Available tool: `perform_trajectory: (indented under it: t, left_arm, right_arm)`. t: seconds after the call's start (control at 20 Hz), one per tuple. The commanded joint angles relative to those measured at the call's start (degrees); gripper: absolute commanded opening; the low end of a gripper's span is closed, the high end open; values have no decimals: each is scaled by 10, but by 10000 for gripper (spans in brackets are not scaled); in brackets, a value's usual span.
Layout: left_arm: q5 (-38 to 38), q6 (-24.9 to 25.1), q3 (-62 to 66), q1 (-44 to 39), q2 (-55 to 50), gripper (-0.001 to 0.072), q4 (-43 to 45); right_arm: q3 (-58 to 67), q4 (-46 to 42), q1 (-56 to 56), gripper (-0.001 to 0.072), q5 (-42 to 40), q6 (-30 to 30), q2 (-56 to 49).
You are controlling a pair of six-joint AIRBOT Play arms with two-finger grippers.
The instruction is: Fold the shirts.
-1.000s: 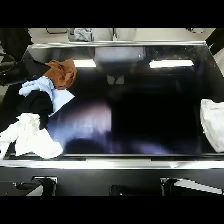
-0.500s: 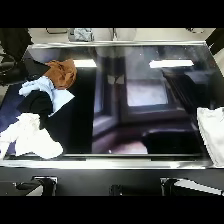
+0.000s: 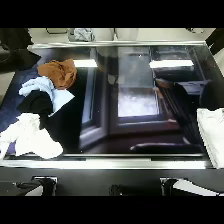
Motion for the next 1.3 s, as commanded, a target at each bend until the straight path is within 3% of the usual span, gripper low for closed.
perform_trajectory:
  t: [0.0, 0.05, 0.1, 0.15, 0.2, 0.3, 0.45, 1.25]
  left_arm:
    - [-65, -59, 69, -15, -97, 44, 210]
    - [-97, -60, 64, -14, -124, 216, 214]
    - [-158, -64, 55, -14, -151, 580, 212]
    - [-225, -66, 38, -16, -172, 718, 210]
    - [-266, -50, 0, -19, -180, 714, 208]
    - [-222, -44, -109, -28, -143, 644, 199]
    - [-130, -59, -221, -36, -81, 644, 182]
    - [-130, -59, -225, -35, -83, 646, 183]
  right_arm:
    - [111, 24, 188, 556, -42, 4, 5]
    - [105, 21, 242, 570, -15, 38, -2]
    - [95, 24, 289, 571, 29, 63, -16]
    - [84, 35, 324, 573, 82, 64, -33]
    - [69, 49, 354, 620, 137, 57, -52]
    - [12, 72, 387, 628, 201, 39, -70]
    - [-57, 70, 402, 627, 168, 40, -64]
    - [-61, 65, 402, 627, 173, 40, -64]
